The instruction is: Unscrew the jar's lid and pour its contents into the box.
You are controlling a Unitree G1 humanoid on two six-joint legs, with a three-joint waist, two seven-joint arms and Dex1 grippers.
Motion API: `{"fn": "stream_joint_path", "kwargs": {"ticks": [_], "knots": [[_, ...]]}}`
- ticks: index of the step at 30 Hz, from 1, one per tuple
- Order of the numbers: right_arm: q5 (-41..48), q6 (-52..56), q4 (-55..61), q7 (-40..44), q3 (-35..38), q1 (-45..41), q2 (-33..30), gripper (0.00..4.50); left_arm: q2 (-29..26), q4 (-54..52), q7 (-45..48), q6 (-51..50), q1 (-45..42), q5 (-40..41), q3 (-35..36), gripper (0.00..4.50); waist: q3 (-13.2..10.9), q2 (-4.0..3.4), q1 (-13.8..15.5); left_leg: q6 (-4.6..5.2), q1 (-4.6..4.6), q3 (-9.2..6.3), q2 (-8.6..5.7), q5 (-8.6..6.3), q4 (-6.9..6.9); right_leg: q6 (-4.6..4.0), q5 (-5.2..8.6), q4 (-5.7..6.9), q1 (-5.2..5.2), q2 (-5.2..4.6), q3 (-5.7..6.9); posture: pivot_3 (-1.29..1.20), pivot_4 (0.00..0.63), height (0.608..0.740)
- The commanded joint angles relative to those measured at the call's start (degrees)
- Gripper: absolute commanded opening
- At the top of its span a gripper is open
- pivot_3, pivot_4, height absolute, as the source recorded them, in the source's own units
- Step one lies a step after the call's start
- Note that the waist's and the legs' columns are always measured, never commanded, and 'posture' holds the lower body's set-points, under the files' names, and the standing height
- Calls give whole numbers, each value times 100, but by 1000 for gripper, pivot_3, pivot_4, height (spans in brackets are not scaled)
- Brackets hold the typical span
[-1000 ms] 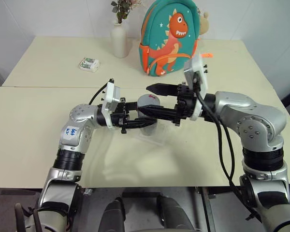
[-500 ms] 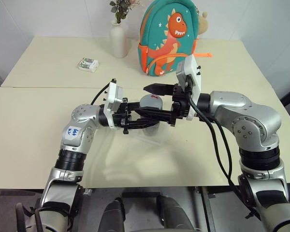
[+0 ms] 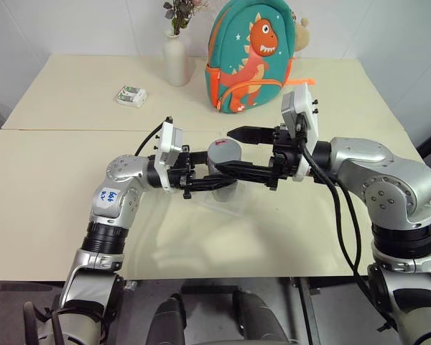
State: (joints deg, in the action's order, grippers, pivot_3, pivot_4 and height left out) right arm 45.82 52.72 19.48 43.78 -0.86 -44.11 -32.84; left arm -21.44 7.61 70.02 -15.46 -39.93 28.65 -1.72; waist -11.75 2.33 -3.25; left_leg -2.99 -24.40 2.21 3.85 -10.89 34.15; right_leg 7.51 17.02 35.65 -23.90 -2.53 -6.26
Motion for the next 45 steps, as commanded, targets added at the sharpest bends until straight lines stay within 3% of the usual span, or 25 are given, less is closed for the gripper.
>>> {"fn": "stream_joint_path", "kwargs": {"ticks": [1, 32, 45], "knots": [[42, -10, 118, -31, 284, 44, -161, 4481, -38, -149, 74, 76, -45, 75, 34, 2086, 0, 0, -3, 0, 0, 0, 0, 0, 0, 0, 0, 0, 0, 0, 0, 0, 150, 740], [273, 23, 42, 407, 438, 402, -657, 4481, -70, -145, 70, 107, -25, 64, 63, 2086, 0, 0, 2, 0, 0, 0, 0, 0, 2, 0, 0, 0, 0, 0, -1, 0, 150, 740], [456, 82, 162, 38, 131, -291, -15, 4481, -54, -176, 57, 65, -48, 73, 39, 2086, 0, 0, 0, 0, 1, -1, 0, 0, 4, 0, 0, 7, -1, 0, 0, 0, 150, 740]]}}
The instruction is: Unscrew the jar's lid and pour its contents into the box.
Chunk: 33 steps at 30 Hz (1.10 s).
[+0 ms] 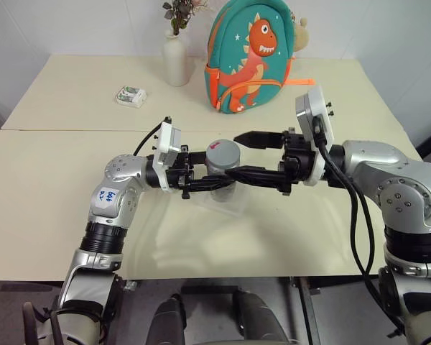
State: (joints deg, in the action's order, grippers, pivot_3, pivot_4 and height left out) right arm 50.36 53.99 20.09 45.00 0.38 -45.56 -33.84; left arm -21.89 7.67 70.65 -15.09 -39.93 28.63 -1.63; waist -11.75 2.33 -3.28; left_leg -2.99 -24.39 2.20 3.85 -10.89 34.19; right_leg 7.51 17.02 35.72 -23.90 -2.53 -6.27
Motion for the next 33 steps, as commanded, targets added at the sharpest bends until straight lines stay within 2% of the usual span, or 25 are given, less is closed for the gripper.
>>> {"fn": "stream_joint_path", "kwargs": {"ticks": [1, 15, 33], "knots": [[-21, -54, 84, -99, -20, -184, 124, 4481, -5, -187, -11, 23, -50, 77, 28, 2086, 0, 0, 6, 0, -1, 0, 0, 0, 0, 0, 0, -1, 0, 0, 0, 0, 150, 740], [-445, -167, -146, -136, -407, -444, 502, 4481, 12, -200, -47, 8, -68, 74, 28, 2086, 0, 0, 1, 0, -2, 0, 0, 0, 0, -1, 0, 3, -2, 0, 1, 0, 150, 740], [-643, -234, -186, 67, -173, -149, 131, 4481, 15, -182, -47, 43, -59, 72, 40, 2086, 0, 0, -1, 0, -2, 1, 0, 0, 0, -1, 0, 2, -2, 0, 0, 0, 150, 740]]}}
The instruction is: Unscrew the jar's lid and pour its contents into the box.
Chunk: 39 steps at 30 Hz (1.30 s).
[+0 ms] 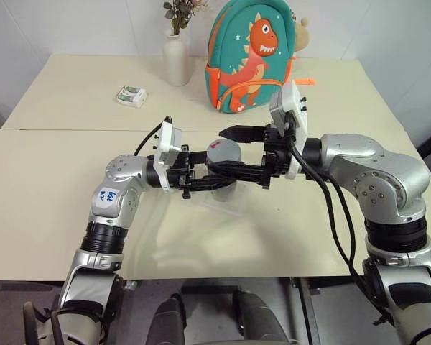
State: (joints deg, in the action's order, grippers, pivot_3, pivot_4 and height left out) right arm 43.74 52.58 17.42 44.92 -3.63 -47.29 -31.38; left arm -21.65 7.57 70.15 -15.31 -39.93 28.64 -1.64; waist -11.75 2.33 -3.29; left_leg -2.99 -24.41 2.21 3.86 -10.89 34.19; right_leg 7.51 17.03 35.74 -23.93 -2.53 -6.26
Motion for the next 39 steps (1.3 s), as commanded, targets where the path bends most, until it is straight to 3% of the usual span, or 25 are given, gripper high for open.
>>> {"fn": "stream_joint_path", "kwargs": {"ticks": [1, 25, 39], "knots": [[24, -91, 81, 90, 255, 41, -151, 4481, -12, -178, 4, 64, -55, 73, 42, 2086, 0, 0, 0, 0, 0, 0, 0, 0, 0, 0, 0, 0, 0, 0, 0, 0, 150, 740], [290, 16, 208, 319, 533, 402, -535, 4481, -36, -168, 21, 64, -66, 83, 33, 2086, 0, 0, 4, 0, 0, 1, 0, 0, 1, 0, 0, -1, 0, 0, -1, 0, 150, 740], [400, -88, 212, 347, 315, 66, -161, 4481, -16, -173, 17, 58, -60, 72, 30, 2086, 0, 0, 2, 0, 0, 0, 0, 0, 1, 1, 0, 1, 0, 0, 0, 0, 150, 740]]}}
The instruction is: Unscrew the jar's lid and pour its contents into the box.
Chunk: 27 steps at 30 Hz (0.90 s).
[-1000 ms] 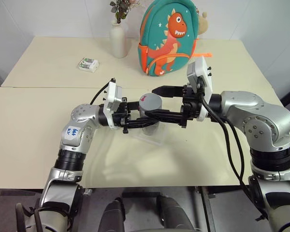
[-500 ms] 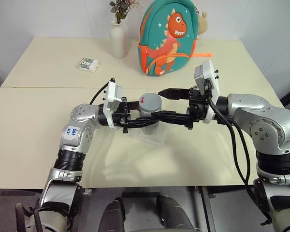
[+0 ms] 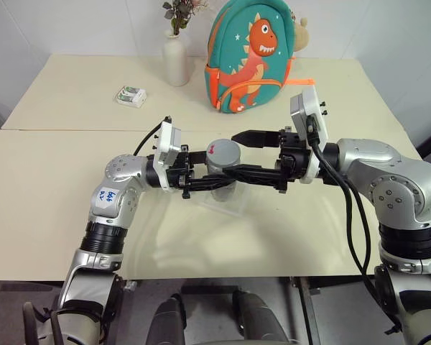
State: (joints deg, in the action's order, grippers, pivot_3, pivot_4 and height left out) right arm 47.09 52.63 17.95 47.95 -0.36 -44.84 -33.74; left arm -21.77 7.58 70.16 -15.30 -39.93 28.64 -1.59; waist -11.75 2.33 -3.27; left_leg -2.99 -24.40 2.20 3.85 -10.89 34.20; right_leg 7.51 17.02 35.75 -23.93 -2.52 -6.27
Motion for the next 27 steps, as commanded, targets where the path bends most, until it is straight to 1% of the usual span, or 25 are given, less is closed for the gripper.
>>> {"fn": "stream_joint_path", "kwargs": {"ticks": [1, 6, 16, 19, 20, 21, 23, 27], "knots": [[52, -88, 151, 34, -42, -213, 118, 4481, -4, -175, 12, 56, -59, 72, 27, 2086, 0, 0, -1, 0, 0, 0, 0, 0, 0, 0, 0, 0, 0, 0, 0, 0, 150, 740], [-84, -82, 41, -51, -238, -397, 350, 4481, -5, -195, 3, 52, -46, 73, 29, 2086, 0, 0, 0, 0, 0, 0, 0, 0, 0, 0, 0, 3, 0, 0, 0, 0, 150, 740], [-171, -99, -39, -18, -289, -433, 472, 4481, -17, -215, -15, 56, -19, 70, 42, 2086, 0, 0, -1, 0, 0, 0, 0, 0, 1, 0, 0, 3, 0, 0, 0, 0, 150, 740], [-189, -117, -73, -2, -299, -424, 491, 3894, -17, -210, -16, 61, -21, 69, 45, 2086, 0, 0, 0, 0, 0, 0, 0, 0, 1, 0, 0, 3, 0, 0, 0, 0, 150, 740], [-184, -122, -75, 6, -295, -419, 501, 3506, -17, -212, -16, 63, -20, 68, 45, 2086, 0, 0, 0, 0, 0, 0, 0, 0, 1, 0, 0, 3, 0, 0, 0, 0, 150, 740], [-191, -138, -86, 12, -290, -422, 517, 3254, -15, -207, -17, 64, -24, 68, 45, 2086, 0, 0, 1, 0, 0, 0, 0, 0, 1, 0, 0, 3, 0, 0, 0, 0, 150, 740], [-211, -168, -106, -14, -265, -432, 563, 2593, -14, -204, -15, 65, -28, 67, 47, 2086, 0, 0, -2, 0, 0, 0, 0, 0, 1, 0, 0, 2, 0, 0, 0, 0, 150, 740], [-73, -114, -63, -106, -140, -485, 654, 2575, -26, -217, -15, 58, -20, 64, 49, 2086, 0, 0, -1, 0, 0, 0, 0, 0, 1, 0, 0, 3, -1, 0, 0, 0, 150, 740]]}}
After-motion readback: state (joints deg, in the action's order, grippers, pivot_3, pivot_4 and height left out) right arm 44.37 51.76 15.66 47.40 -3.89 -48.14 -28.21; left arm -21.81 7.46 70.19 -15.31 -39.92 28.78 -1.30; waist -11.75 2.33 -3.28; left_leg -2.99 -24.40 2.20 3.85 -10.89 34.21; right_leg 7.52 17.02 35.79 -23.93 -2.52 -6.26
